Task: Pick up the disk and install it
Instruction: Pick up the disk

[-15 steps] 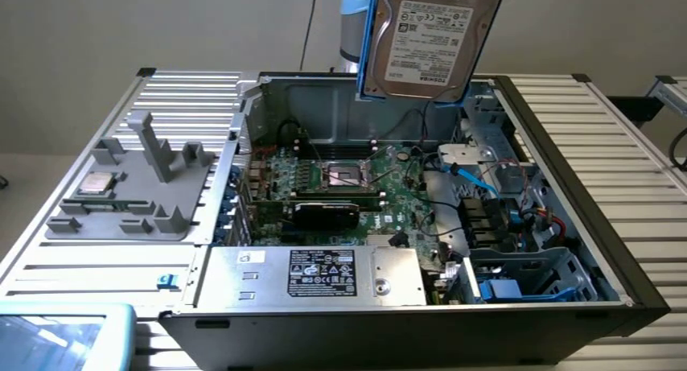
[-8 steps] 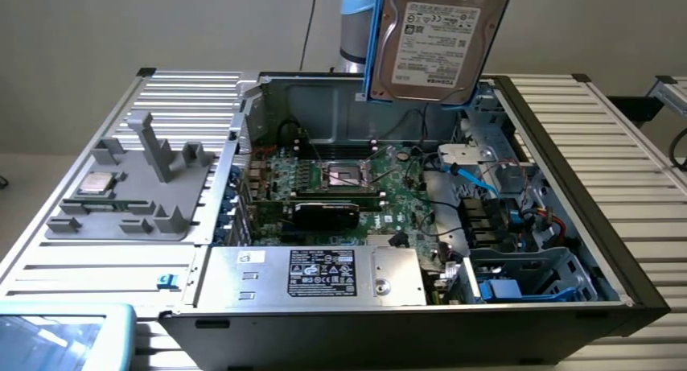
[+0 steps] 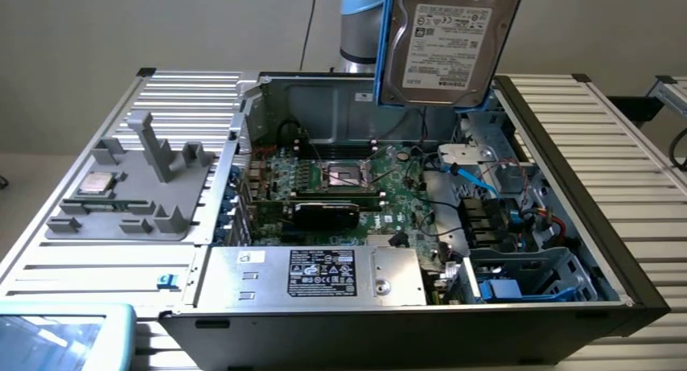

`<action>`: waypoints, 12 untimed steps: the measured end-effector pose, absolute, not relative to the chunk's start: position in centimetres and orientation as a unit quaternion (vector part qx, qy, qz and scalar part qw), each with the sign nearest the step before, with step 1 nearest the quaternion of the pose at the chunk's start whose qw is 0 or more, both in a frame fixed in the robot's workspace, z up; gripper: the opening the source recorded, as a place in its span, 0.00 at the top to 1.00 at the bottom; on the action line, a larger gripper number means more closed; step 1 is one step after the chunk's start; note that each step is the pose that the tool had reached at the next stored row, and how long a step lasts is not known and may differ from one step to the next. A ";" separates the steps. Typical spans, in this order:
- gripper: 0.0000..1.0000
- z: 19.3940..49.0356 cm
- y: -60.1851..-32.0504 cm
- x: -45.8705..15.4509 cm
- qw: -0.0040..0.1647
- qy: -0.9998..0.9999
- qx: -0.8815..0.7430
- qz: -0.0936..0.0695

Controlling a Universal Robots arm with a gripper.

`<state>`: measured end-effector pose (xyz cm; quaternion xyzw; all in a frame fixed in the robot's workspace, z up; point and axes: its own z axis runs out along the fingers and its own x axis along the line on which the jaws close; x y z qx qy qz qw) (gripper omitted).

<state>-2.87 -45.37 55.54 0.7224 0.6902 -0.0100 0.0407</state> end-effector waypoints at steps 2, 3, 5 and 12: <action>0.63 55.5 -45.4 -2.9 0.043 0.690 0.722 -0.011; 0.63 55.5 -45.4 -2.9 0.044 0.690 0.722 -0.011; 0.63 55.5 -45.4 -2.9 0.046 0.690 0.722 -0.013; 0.63 55.6 -45.5 -2.8 0.054 0.690 0.722 -0.020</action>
